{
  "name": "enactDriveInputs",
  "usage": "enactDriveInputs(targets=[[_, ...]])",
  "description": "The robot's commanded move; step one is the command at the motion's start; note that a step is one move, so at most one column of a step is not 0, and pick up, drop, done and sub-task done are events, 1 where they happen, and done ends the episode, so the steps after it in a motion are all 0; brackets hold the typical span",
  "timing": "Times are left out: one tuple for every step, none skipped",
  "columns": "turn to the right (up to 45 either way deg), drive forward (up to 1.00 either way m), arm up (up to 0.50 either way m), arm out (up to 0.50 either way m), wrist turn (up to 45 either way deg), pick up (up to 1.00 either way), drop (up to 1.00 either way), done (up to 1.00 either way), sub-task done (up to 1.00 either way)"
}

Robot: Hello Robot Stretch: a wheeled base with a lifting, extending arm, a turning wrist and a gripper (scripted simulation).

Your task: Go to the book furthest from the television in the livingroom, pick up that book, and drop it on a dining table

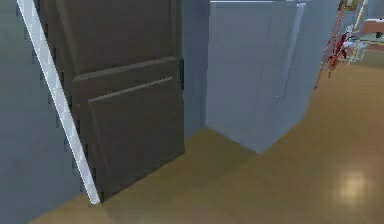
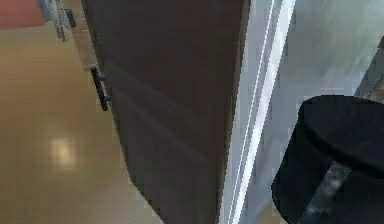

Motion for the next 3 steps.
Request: enactDriveInputs(targets=[[36.0, 0.0, 0.0, 0.0, 0.0, 0.0, 0.0, 0.0, 0.0], [0.0, 1.0, 0.0, 0.0, 0.0, 0.0, 0.0, 0.0, 0.0], [9.0, 0.0, 0.0, 0.0, 0.0, 0.0, 0.0, 0.0, 0.0]])
